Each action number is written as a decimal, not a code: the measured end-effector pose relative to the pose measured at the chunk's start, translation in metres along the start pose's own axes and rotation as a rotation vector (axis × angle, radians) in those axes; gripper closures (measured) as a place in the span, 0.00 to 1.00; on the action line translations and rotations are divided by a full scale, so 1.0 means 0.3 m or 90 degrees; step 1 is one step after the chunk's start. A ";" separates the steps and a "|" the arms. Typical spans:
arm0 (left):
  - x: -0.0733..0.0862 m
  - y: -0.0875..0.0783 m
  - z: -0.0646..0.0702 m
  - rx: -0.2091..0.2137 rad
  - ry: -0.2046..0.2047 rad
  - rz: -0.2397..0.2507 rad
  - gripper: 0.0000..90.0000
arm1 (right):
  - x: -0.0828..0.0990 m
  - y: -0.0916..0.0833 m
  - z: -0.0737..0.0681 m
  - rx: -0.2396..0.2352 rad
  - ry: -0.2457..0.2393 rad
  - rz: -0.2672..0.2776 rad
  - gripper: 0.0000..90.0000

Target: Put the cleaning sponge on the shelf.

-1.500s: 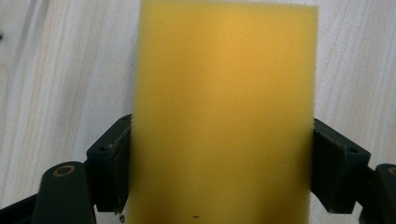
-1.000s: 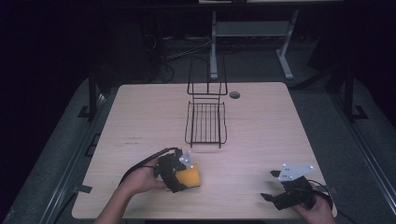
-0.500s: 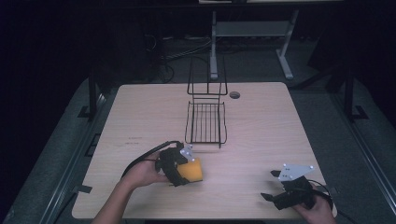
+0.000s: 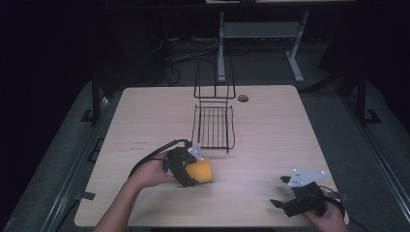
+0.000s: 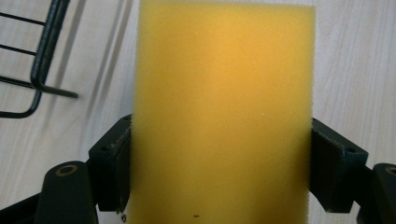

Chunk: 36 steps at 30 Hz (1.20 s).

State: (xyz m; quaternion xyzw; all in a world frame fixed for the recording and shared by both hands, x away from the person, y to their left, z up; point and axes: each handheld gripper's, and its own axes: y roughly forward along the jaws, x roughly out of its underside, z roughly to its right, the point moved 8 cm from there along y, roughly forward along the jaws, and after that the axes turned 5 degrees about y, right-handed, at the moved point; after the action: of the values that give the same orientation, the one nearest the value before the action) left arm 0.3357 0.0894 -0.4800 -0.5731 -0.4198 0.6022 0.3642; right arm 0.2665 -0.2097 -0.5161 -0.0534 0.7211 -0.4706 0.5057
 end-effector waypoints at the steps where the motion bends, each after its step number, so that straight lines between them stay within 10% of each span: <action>1: -0.004 -0.002 -0.003 0.001 -0.001 0.001 0.24 | 0.000 0.000 -0.002 -0.001 0.004 0.001 0.15; 36: -0.076 -0.037 -0.076 0.002 0.007 0.012 0.24 | -0.003 0.006 -0.002 0.001 0.003 0.000 0.15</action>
State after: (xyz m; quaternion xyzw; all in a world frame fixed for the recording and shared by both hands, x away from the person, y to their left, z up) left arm 0.3596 0.0747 -0.4608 -0.5799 -0.4115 0.6030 0.3616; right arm 0.2672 -0.2080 -0.5166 -0.0517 0.7217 -0.4713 0.5043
